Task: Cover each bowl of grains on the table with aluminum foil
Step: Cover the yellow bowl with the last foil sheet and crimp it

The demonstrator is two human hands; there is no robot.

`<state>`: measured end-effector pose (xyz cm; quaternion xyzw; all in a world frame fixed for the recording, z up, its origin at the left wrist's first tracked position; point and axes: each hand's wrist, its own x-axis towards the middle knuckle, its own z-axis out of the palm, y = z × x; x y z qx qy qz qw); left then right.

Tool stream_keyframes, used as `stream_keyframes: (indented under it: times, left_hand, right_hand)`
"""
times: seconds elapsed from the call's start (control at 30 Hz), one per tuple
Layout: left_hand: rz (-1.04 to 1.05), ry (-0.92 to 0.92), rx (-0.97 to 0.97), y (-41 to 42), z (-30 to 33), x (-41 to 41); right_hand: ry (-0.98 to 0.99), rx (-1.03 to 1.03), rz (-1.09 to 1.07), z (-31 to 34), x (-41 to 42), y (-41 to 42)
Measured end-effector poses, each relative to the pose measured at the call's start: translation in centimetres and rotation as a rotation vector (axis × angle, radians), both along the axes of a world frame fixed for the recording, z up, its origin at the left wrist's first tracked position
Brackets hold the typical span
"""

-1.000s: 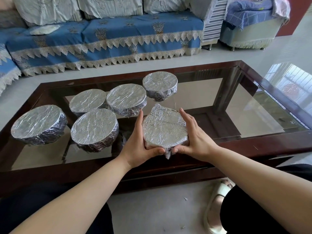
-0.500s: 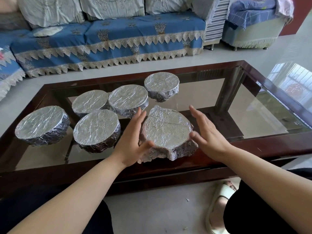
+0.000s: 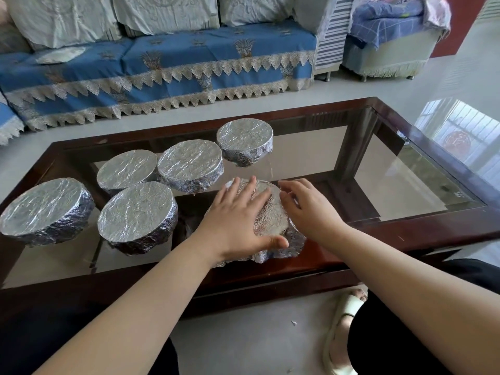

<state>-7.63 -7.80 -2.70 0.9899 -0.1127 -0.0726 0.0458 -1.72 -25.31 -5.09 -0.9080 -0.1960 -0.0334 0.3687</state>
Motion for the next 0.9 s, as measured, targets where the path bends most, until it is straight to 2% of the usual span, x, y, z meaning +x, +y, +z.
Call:
stream_keyframes:
  times: [0.3, 0.67, 0.9]
  left_hand:
    - [0.033, 0.005, 0.095, 1.3, 0.0, -0.4]
    - [0.056, 0.0, 0.04, 2.4, -0.4, -0.7]
    - [0.06, 0.005, 0.041, 2.3, -0.4, -0.7]
  right_hand:
    - [0.131, 0.114, -0.007, -0.5, -0.4, 1.7]
    - [0.327, 0.316, -0.122, -0.1, 0.7, 3.3]
    - [0.292, 0.325, -0.161, -0.3, 0.2, 4.0]
